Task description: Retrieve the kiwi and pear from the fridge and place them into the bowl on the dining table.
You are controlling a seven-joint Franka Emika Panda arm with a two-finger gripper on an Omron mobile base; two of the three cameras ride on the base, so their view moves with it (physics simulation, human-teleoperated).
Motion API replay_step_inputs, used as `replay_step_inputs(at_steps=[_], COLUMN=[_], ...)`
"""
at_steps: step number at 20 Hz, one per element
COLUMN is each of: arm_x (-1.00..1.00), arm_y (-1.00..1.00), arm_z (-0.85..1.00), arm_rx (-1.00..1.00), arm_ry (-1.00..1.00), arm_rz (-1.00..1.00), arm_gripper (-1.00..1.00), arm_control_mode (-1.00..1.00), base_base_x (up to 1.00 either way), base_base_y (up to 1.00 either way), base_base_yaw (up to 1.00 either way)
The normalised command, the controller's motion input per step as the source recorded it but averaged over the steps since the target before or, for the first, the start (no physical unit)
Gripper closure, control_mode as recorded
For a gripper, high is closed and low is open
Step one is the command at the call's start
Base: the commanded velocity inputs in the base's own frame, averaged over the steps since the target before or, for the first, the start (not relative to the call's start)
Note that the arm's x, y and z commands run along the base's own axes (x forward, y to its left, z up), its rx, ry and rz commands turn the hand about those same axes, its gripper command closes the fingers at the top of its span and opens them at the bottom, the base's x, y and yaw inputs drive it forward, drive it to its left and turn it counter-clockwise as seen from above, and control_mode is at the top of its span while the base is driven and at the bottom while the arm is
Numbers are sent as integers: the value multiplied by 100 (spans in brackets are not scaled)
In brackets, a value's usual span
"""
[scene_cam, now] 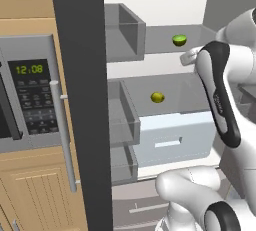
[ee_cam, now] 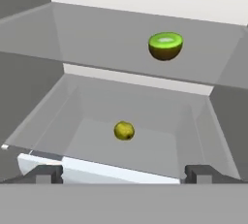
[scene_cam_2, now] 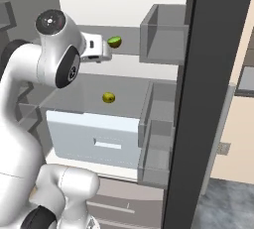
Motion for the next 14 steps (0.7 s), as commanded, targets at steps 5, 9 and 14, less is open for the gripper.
replay_step_inputs(at_steps=[5, 9, 14], arm_x=[35, 31, 25], arm_y=[-1, -7, -12], arm_z=[0, 0, 1], arm_rx=[0, 0, 3], arm_ry=[-5, -13, -7], arm_rz=[-9, -10, -11], arm_gripper=[-100, -100, -100], arm_control_mode=[-100, -100, -100], base_base_x=[0, 0, 0], base_base_y=[0, 0, 0], base_base_yaw=[0, 0, 0])
